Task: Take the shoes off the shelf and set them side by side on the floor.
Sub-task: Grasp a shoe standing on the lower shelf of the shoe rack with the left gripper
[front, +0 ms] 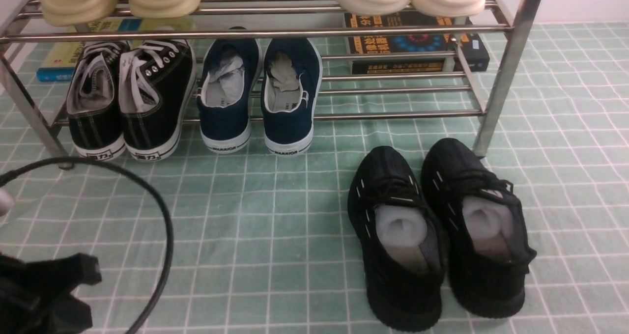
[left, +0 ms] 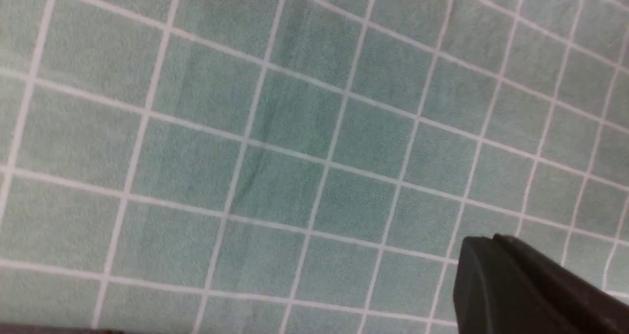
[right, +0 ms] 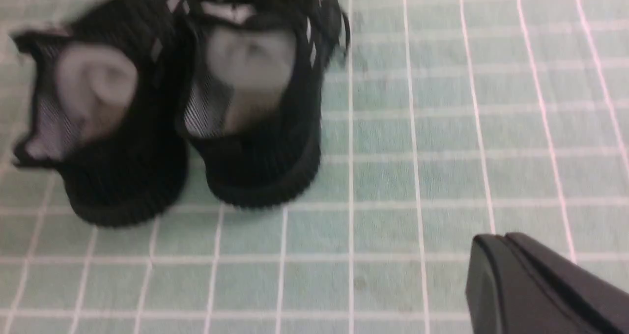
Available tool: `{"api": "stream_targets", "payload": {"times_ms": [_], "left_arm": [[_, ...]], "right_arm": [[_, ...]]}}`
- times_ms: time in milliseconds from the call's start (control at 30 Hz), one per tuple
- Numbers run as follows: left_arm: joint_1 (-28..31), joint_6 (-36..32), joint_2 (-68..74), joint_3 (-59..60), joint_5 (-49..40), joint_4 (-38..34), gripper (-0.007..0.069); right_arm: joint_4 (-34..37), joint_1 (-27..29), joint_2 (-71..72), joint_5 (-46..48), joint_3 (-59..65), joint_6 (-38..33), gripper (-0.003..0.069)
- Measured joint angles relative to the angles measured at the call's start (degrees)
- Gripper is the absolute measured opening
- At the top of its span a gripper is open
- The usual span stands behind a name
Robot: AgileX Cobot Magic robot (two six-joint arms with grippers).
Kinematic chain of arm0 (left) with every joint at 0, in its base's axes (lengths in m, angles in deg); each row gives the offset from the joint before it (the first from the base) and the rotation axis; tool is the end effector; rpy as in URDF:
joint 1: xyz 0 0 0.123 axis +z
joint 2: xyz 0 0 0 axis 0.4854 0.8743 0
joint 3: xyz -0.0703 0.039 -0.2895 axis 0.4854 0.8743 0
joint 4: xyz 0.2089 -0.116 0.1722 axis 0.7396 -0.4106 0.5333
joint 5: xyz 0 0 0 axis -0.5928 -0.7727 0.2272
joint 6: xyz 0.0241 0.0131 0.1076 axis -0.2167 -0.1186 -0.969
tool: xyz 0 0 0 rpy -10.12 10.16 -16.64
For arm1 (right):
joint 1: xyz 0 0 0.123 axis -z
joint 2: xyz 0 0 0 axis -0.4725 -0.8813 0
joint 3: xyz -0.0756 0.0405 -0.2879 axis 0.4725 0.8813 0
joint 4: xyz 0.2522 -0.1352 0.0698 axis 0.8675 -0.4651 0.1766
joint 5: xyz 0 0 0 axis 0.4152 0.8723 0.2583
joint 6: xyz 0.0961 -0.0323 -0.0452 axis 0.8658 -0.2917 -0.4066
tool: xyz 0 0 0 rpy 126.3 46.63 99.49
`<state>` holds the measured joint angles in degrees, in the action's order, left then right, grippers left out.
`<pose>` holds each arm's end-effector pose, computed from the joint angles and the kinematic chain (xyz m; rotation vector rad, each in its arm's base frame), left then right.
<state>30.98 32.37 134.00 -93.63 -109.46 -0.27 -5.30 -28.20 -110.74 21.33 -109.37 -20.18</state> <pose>0.1866 -0.0196 0.2600 -0.4130 2.6943 -0.4027 0.1229 0.0160 0.2870 0.0614 2.4005 0.2236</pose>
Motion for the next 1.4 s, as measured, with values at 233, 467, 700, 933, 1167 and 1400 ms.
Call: {"api": "stream_targets", "payload": {"times_ms": [233, 467, 700, 933, 1167, 1400], "left_arm": [[0.0, -5.1, 14.1, -12.2, -1.5, -3.4, 0.0005], [-2.6, -4.1, 22.7, -24.7, -1.6, -2.9, 0.0080], [-12.2, 4.7, 33.9, -38.3, 3.5, 7.7, 0.0282], [-15.1, 11.5, 43.1, -45.2, 13.9, 14.0, 0.0367], [-15.4, 11.9, 48.2, -45.5, 20.7, 14.6, 0.0370], [-15.4, 12.0, 52.5, -45.5, 24.9, 14.7, 0.0370]], "right_arm": [[4.8, -0.1, -7.5, 2.0, 0.0, -2.9, -0.0002], [9.9, -0.1, -10.0, 0.2, 0.0, -8.8, 0.0001], [12.0, -0.1, -10.6, -2.3, 0.0, -11.1, 0.0006], [12.2, -0.1, -10.7, -3.3, 0.0, -11.2, 0.0014], [12.2, -0.1, -10.7, -3.4, 0.0, -11.3, 0.0021], [12.2, -0.1, -10.7, -3.8, 0.0, -11.3, 0.0031]]}}
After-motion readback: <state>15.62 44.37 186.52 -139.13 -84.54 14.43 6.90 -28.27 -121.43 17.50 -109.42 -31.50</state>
